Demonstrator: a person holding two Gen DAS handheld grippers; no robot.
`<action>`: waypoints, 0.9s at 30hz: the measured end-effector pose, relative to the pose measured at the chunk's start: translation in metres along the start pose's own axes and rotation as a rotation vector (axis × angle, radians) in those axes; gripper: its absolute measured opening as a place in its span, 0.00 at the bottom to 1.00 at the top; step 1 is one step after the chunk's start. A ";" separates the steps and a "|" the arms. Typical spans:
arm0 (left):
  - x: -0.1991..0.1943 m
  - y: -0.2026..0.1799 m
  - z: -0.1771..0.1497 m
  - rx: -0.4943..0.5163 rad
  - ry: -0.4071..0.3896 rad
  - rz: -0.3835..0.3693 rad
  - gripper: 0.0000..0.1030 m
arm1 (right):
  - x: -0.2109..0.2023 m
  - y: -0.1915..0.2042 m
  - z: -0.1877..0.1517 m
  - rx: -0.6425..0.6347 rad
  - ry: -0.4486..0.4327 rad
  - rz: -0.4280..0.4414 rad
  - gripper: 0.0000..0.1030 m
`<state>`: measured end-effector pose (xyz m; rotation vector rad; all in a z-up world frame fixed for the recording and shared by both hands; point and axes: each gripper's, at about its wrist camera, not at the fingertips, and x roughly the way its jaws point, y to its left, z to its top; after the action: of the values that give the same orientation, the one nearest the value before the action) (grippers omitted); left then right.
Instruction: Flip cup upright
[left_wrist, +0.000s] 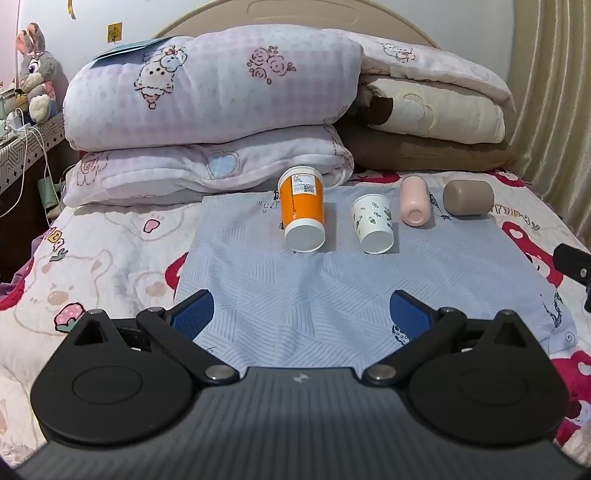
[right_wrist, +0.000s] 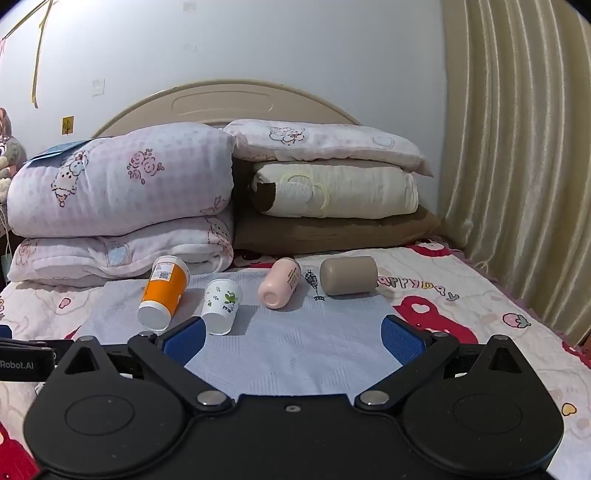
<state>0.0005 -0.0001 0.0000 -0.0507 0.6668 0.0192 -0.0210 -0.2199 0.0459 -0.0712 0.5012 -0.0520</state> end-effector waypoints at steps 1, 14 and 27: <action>0.000 0.000 0.000 0.000 -0.001 0.000 1.00 | 0.000 0.000 0.000 -0.001 -0.004 -0.002 1.00; 0.000 0.000 0.000 -0.002 -0.003 0.000 1.00 | 0.001 -0.005 0.000 0.014 0.001 -0.001 1.00; 0.000 0.000 0.000 -0.001 -0.002 -0.001 1.00 | 0.002 -0.005 0.001 0.009 0.007 -0.012 1.00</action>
<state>0.0003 0.0000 0.0000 -0.0523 0.6645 0.0184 -0.0191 -0.2250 0.0461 -0.0648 0.5078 -0.0665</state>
